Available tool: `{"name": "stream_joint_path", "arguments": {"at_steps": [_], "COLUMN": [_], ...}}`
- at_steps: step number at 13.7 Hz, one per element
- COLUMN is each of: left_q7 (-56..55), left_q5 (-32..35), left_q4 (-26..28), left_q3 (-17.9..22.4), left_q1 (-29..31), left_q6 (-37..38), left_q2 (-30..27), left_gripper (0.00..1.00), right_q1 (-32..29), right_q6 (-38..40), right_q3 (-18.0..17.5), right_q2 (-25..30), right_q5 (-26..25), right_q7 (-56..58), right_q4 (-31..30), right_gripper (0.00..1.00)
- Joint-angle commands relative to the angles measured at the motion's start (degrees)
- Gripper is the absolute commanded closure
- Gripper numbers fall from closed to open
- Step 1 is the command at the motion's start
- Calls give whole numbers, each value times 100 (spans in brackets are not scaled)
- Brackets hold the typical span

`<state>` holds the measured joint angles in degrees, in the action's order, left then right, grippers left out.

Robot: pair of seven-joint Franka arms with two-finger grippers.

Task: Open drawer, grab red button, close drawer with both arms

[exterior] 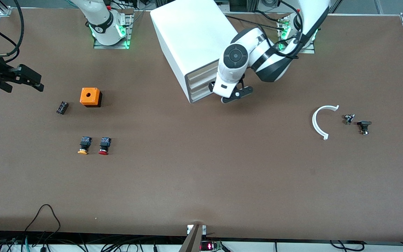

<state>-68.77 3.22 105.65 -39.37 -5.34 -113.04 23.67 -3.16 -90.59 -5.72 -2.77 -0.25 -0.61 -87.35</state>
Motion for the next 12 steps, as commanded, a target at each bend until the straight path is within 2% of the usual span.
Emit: {"name": "stream_joint_path", "arguments": {"at_steps": [1,4,7,9,12], "left_q7": [783,1890,2874,3542,5079], "left_q5": [-94,-7,520,688,601], "left_q4": [-456,-1272,-2081,-2417,-2339], "left_q3": [-44,-26,-18,70,1227], "left_q1": [453,928,1096,1201,947], "left_q6": [596,1597,2468,2672,2603], "left_q2": [-81,-99,-143,-239,-844], "left_gripper": [0,0,0,0,0], "right_q1": [-88,-53,-62,-53,-53], "right_q6": [77,121,121,112,112], "right_q3": [-148,-149,-140,-157,-166], "right_q2": [-109,-109,-74,-74,-101], "right_q5": [-141,-177,-159,-194,-194], "right_q7": [-54,-158,-159,-115,-106], "right_q4": [131,139,139,148,245], "right_gripper": [0,0,0,0,0]}}
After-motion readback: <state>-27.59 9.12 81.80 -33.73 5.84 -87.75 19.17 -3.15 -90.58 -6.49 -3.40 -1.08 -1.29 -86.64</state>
